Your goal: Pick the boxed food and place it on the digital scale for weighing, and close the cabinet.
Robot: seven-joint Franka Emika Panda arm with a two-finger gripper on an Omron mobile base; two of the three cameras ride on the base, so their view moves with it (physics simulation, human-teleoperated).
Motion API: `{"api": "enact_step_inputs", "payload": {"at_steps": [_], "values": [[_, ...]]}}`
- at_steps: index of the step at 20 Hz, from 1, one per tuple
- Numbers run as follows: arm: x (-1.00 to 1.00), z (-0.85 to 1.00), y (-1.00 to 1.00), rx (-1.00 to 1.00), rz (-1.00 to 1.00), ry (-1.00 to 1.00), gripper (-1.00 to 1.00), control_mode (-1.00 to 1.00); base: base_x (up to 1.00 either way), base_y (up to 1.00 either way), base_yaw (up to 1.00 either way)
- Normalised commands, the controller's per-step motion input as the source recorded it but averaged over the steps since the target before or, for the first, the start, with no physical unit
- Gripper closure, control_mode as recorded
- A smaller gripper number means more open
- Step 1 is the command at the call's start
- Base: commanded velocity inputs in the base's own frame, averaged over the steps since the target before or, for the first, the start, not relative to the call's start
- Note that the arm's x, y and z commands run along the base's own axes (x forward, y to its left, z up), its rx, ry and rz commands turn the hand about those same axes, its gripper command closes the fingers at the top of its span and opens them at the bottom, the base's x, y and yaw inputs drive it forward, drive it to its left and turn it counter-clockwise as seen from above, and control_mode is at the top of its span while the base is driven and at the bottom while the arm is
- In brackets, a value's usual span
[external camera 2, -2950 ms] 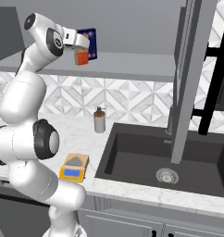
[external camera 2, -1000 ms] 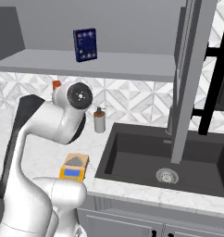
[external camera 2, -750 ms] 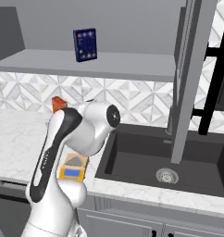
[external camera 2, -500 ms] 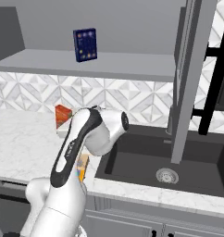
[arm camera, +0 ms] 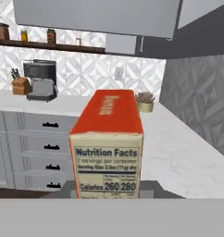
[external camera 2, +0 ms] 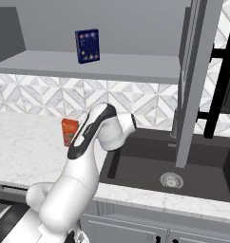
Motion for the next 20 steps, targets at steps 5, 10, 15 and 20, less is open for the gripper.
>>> {"api": "enact_step_inputs", "payload": {"at_steps": [5,10,15,20], "values": [[0.0,-0.56,0.04,-0.09,0.0,-0.02,1.0,-1.0,0.0,0.0,0.0],[0.0,-0.34,0.0,0.0,0.0,0.0,1.0,-1.0,0.0,0.0,0.0],[0.01,-0.27,0.0,0.0,0.0,0.0,1.0,-1.0,0.0,0.0,0.0],[0.0,-0.38,0.0,0.0,0.0,0.0,1.0,-1.0,0.0,0.0,0.0]]}}
